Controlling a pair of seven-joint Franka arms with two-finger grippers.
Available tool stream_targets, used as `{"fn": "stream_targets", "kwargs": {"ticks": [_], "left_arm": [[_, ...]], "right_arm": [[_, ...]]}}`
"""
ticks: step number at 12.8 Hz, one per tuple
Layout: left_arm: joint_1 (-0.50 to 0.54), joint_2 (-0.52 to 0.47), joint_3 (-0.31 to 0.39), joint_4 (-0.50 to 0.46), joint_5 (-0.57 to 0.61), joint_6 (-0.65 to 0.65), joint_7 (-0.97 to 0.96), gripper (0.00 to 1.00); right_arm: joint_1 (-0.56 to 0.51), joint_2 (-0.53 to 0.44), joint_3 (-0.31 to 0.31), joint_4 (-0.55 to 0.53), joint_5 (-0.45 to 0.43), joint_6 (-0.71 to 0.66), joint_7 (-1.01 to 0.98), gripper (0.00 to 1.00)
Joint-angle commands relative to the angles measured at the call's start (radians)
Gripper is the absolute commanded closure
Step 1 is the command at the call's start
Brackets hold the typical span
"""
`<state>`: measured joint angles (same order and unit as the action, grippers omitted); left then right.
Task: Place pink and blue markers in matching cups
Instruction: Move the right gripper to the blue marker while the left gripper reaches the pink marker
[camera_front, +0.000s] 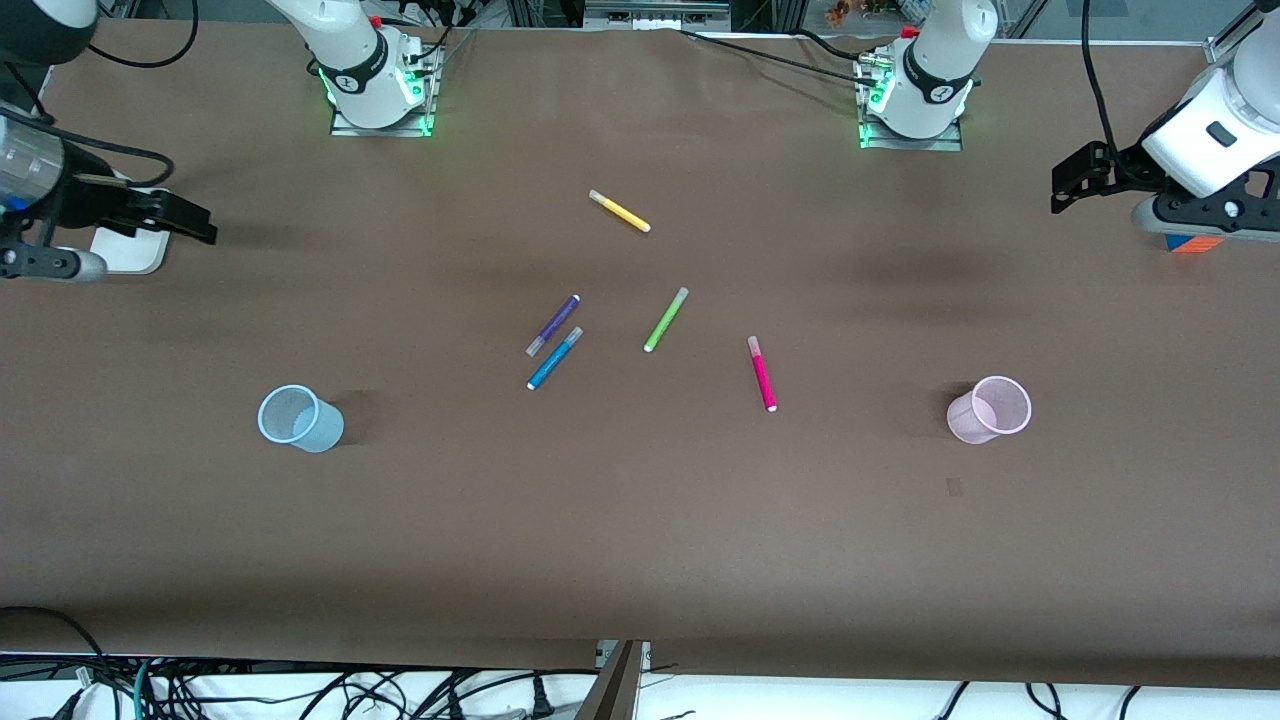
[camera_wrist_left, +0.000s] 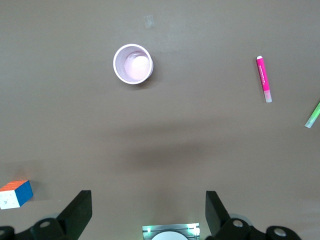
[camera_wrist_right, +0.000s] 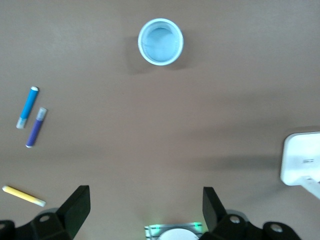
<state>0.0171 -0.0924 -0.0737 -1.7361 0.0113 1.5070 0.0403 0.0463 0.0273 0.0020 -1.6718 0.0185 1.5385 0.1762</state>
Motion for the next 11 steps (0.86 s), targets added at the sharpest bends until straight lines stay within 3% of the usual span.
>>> {"fn": "stream_targets", "kwargs": {"ticks": [1,4,11], "left_arm": [[-0.003,0.034,-0.041,0.004,-0.019,-0.008,-0.005,0.00],[-0.003,0.086,-0.110,0.000,-0.019,-0.005,-0.025,0.00],[-0.022,0.290,-0.132,0.000,-0.059,0.218,-0.094,0.00]], "right_arm": [[0.140,0.086,0.001,0.018,0.000,0.082,0.209,0.01],[0.240,0.192,0.001,0.018,0.000,0.211,0.385,0.01],[0.415,0.488,0.001,0.018,0.029,0.567,0.771,0.01]]}}
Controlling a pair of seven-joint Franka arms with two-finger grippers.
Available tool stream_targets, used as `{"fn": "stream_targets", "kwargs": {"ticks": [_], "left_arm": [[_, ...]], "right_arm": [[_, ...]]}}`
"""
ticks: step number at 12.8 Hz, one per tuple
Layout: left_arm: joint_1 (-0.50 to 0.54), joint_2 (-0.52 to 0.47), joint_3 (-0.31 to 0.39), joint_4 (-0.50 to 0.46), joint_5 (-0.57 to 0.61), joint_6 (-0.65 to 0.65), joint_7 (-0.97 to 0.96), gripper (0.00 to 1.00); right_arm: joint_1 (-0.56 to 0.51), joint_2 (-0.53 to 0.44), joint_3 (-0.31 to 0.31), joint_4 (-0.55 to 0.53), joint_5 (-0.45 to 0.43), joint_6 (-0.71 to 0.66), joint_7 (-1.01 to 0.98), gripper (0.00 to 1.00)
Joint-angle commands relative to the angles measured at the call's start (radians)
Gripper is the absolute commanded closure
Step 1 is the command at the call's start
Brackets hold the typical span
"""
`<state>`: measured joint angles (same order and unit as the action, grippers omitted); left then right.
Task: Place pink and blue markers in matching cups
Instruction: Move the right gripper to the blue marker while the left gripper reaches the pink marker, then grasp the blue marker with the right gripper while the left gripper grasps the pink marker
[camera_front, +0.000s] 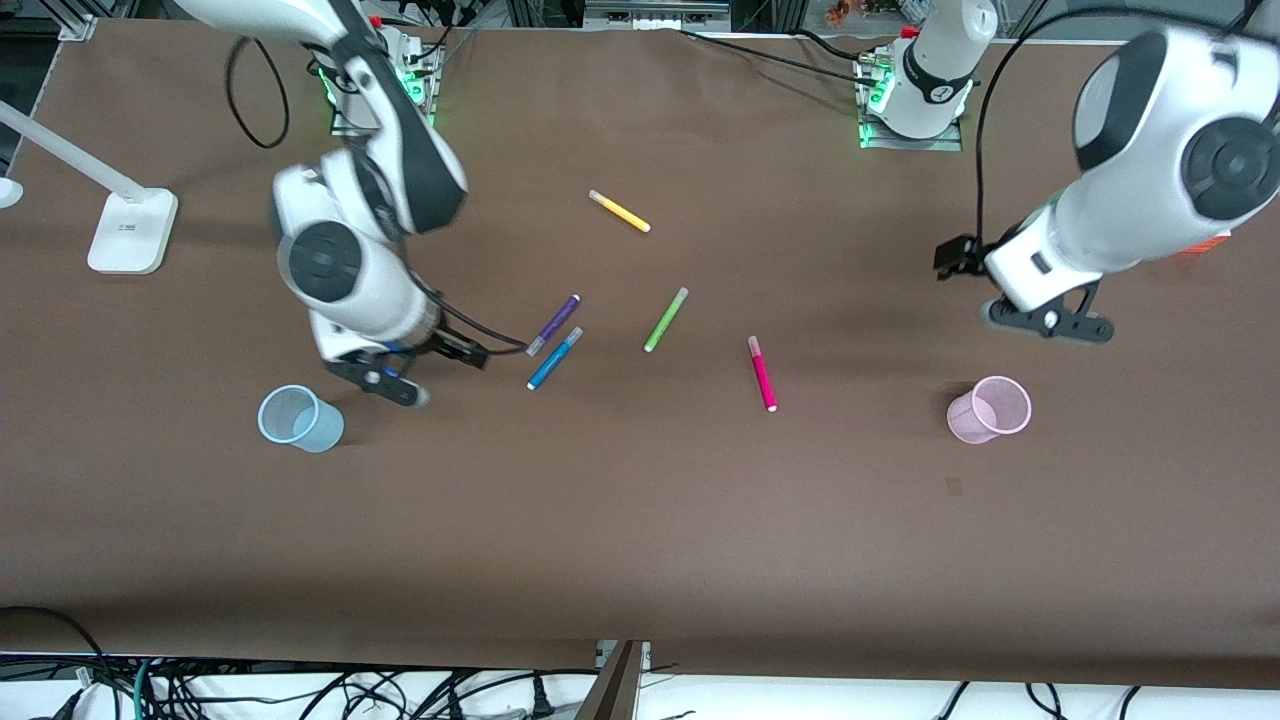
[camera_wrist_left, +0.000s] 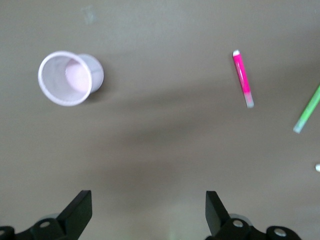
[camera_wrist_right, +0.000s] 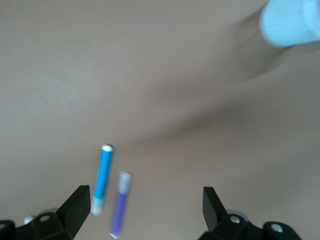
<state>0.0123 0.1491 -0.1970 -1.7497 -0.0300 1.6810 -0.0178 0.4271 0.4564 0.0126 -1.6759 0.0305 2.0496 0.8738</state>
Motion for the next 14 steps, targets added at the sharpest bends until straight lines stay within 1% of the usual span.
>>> {"fn": "stream_targets", "kwargs": {"ticks": [1,4,7,9,11,14], "left_arm": [[-0.043,0.079,-0.010,0.013,-0.002,0.084,-0.077,0.00],[-0.090,0.190,-0.012,0.012,0.004,0.225,-0.160,0.00],[-0.159,0.288,-0.012,0.012,0.004,0.301,-0.202,0.00],[-0.211,0.343,-0.009,0.002,0.004,0.344,-0.224,0.00],[-0.219,0.381,-0.010,0.002,0.004,0.416,-0.238,0.00],[-0.281,0.429,-0.010,0.004,0.004,0.439,-0.296,0.00]], "right_arm": [[0.056,0.091,-0.010,0.022,0.017,0.091,0.099,0.01],[0.128,0.180,-0.010,0.022,0.011,0.204,0.215,0.01],[0.159,0.237,-0.011,0.022,0.008,0.279,0.261,0.01],[0.171,0.261,-0.011,0.022,0.009,0.308,0.264,0.01],[0.173,0.269,-0.010,0.022,0.011,0.319,0.264,0.01],[0.176,0.283,-0.010,0.022,0.012,0.339,0.264,0.01]]}}
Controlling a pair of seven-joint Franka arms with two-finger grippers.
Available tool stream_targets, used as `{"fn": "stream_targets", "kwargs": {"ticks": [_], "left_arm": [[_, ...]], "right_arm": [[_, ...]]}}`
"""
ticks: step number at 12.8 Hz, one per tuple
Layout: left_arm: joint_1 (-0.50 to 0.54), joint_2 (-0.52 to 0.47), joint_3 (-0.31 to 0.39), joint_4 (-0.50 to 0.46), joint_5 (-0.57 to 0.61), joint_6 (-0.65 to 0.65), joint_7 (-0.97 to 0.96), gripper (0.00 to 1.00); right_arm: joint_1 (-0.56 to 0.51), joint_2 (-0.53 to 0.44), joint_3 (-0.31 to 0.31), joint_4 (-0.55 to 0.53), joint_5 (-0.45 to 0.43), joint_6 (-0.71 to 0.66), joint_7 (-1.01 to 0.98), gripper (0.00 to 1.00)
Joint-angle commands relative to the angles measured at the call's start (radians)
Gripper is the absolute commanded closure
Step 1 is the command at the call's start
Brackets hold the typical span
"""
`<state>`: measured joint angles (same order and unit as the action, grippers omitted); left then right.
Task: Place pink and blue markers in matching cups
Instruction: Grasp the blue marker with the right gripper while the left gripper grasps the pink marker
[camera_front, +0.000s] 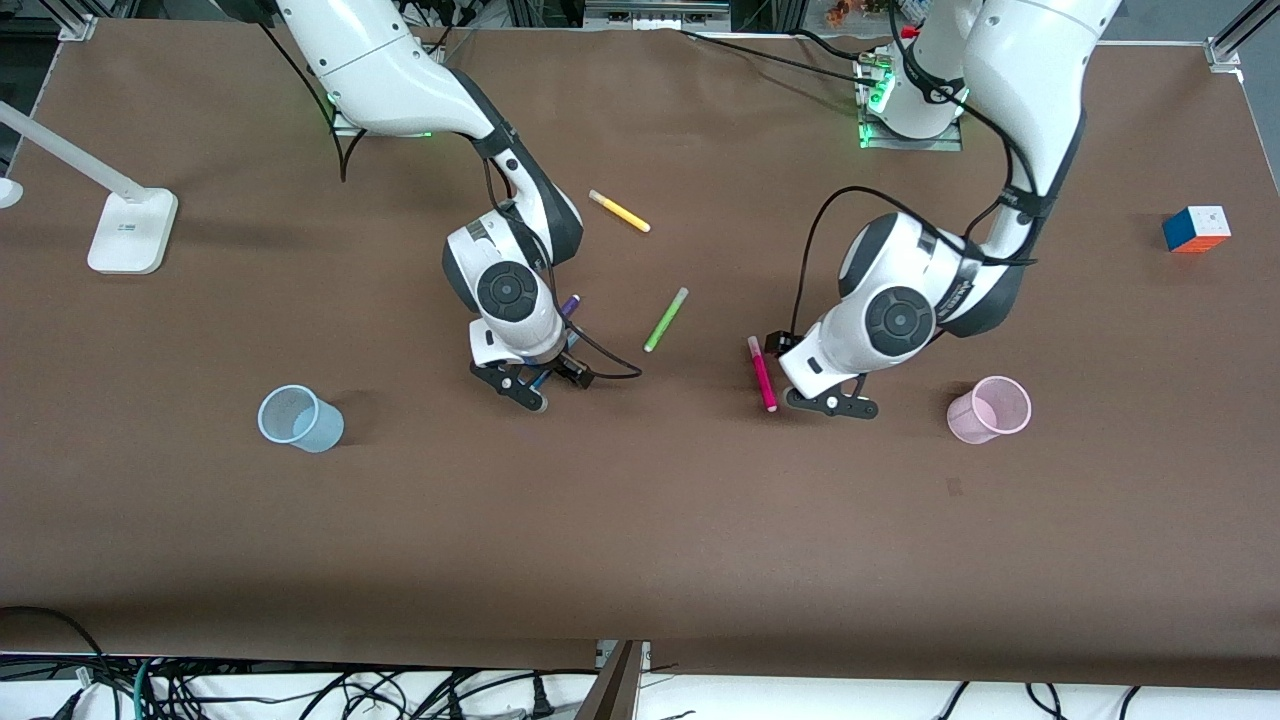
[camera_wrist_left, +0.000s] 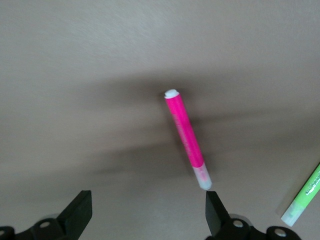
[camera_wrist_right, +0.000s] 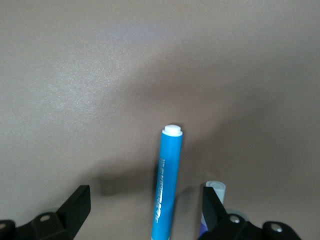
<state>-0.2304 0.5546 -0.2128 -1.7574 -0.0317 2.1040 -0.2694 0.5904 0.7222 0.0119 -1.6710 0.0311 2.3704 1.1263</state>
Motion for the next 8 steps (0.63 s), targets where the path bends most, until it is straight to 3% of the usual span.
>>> {"fn": "stream_targets", "kwargs": {"ticks": [1,5,6,8], "left_arm": [[-0.058,0.037,0.006,0.012,0.006,0.022,-0.065,0.00],[-0.113,0.076,0.007,-0.002,0.007,0.028,-0.105,0.00],[-0.118,0.080,0.009,-0.002,0.010,0.030,-0.114,0.00],[-0.118,0.102,0.006,-0.002,0.059,0.071,-0.117,0.06]], "right_arm": [[0.012,0.020,-0.009,0.017,0.013,0.029,0.012,0.01],[0.014,0.037,-0.009,0.017,0.013,0.050,0.012,0.05],[0.016,0.039,-0.009,0.017,0.007,0.050,0.012,0.24],[0.014,0.037,-0.009,0.017,-0.002,0.050,-0.003,0.89]]}}
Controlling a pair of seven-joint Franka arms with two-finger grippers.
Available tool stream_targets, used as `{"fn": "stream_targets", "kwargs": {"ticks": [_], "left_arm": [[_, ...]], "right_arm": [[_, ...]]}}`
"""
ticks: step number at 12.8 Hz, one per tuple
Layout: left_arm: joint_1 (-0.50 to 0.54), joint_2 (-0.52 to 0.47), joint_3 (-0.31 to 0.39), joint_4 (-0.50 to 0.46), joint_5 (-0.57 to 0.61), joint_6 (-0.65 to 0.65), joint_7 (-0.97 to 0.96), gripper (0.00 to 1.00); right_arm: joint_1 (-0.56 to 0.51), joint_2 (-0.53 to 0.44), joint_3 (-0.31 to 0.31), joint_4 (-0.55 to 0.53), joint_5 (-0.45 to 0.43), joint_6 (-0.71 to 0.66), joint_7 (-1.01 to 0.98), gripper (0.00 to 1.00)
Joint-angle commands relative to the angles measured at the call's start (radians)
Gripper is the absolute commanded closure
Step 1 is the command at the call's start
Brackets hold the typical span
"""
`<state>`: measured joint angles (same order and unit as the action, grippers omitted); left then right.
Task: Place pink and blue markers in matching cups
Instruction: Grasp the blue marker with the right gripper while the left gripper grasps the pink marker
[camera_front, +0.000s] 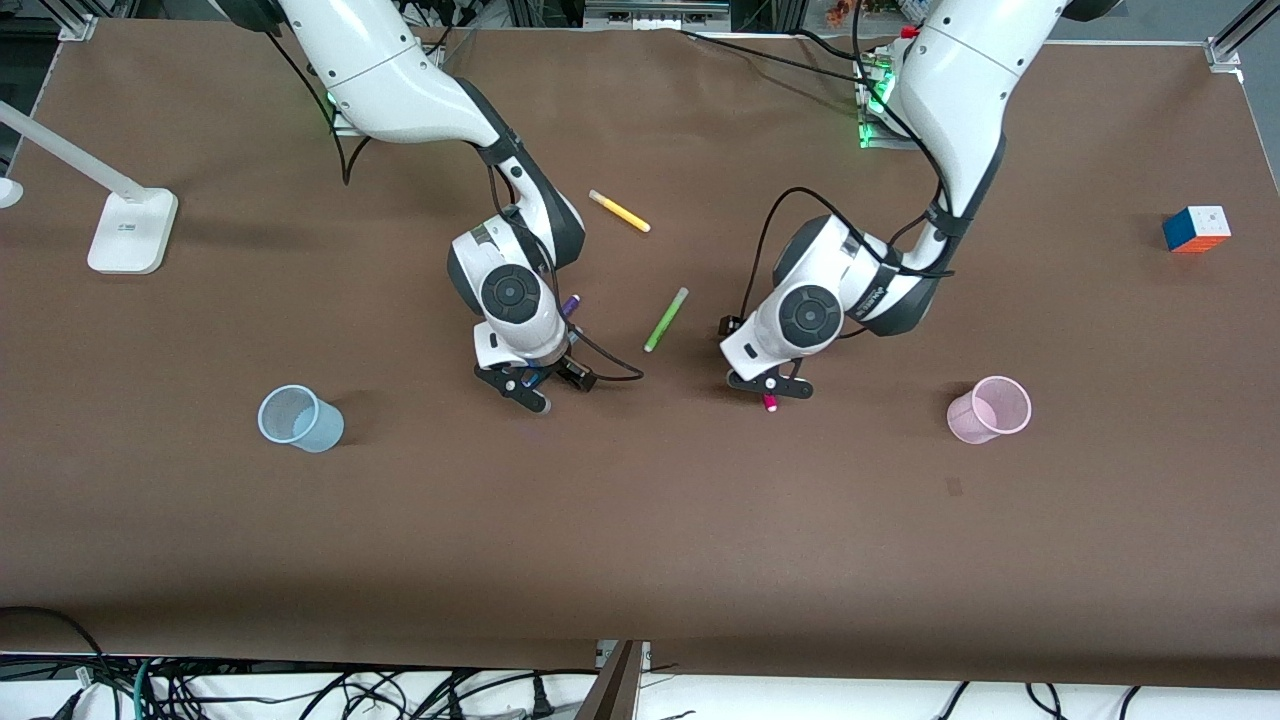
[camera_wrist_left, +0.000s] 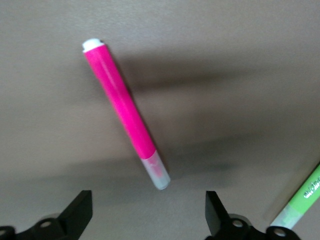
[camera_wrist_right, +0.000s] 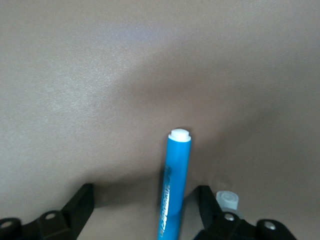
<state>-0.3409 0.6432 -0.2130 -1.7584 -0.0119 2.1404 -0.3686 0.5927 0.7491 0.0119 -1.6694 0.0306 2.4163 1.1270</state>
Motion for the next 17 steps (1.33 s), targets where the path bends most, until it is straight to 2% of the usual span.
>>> {"fn": "stream_targets", "kwargs": {"ticks": [1,2,4,5,8,9,11,13,15,17], "left_arm": [[-0.007,0.026,0.006,-0.001,0.041,0.059,-0.019,0.10],[-0.007,0.030,0.006,-0.001,0.043,0.075,-0.018,0.12],[-0.007,0.032,0.006,-0.001,0.043,0.076,-0.018,0.25],[-0.007,0.032,0.006,-0.001,0.043,0.076,-0.018,0.34],[-0.009,0.035,0.007,-0.001,0.043,0.076,-0.018,0.51],[-0.007,0.035,0.006,-0.003,0.044,0.076,-0.018,0.52],[-0.007,0.036,0.006,-0.007,0.044,0.076,-0.018,0.53],[-0.007,0.038,0.007,-0.007,0.044,0.076,-0.018,0.68],[-0.007,0.038,0.007,-0.007,0.044,0.072,-0.018,0.89],[-0.003,0.035,0.007,-0.007,0.044,0.062,-0.015,0.93]], "right_arm": [[0.012,0.009,-0.010,0.016,0.003,0.004,-0.007,1.00],[0.010,0.004,-0.010,0.016,-0.001,0.003,-0.018,1.00],[0.003,-0.004,-0.013,0.017,0.006,-0.003,-0.029,1.00],[-0.002,-0.013,-0.013,0.017,0.009,-0.009,-0.042,1.00],[-0.045,-0.068,-0.012,0.022,0.015,-0.106,-0.096,1.00],[-0.065,-0.083,-0.010,0.051,0.023,-0.181,-0.120,1.00],[-0.108,-0.106,-0.012,0.155,0.098,-0.380,-0.220,1.00],[-0.167,-0.143,-0.020,0.242,0.153,-0.568,-0.323,1.00],[-0.255,-0.194,-0.020,0.270,0.158,-0.711,-0.447,1.00],[-0.356,-0.232,-0.023,0.270,0.205,-0.801,-0.612,1.00]]}}
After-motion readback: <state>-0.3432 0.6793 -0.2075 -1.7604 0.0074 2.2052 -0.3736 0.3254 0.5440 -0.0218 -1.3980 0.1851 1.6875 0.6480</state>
